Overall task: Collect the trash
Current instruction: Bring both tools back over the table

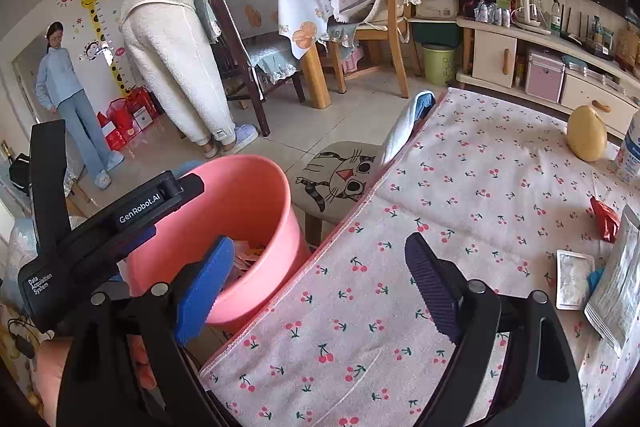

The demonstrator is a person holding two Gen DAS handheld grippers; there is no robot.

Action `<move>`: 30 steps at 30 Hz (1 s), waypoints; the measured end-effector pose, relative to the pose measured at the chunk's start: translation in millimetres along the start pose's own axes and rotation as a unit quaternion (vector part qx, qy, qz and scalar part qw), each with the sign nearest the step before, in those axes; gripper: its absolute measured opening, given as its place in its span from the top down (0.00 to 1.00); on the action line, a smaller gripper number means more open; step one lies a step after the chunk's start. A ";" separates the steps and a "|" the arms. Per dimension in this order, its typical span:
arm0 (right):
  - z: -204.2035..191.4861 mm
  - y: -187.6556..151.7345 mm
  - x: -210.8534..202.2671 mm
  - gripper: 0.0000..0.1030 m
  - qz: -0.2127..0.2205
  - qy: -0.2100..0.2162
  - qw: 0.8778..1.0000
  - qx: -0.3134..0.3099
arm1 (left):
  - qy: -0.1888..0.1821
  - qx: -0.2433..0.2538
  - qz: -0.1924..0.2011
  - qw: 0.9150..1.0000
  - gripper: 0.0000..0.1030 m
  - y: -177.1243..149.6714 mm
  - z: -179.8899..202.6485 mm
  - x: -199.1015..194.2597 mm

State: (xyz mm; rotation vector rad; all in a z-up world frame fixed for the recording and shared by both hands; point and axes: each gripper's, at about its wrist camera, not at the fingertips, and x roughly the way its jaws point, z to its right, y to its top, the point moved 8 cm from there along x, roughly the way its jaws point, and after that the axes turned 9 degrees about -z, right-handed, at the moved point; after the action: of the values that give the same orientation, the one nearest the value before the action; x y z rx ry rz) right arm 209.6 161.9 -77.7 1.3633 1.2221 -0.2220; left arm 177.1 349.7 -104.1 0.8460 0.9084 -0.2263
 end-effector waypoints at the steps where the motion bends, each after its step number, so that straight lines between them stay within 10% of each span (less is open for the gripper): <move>1: 2.8 -1.6 -3.7 0.16 0.002 -0.001 1.000 0.002 | 0.000 0.008 0.002 1.000 0.09 -1.1 4.2 -0.9; 30: 102.7 -49.6 -91.4 0.16 0.074 -0.074 0.994 0.016 | -0.077 0.168 0.010 0.983 0.08 -73.4 130.4 -12.3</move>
State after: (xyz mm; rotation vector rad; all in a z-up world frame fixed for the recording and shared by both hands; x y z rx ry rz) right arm 188.2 17.9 -65.1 1.4322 0.9950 -0.2349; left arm 210.9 203.8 -92.4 1.1331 0.7260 -0.4295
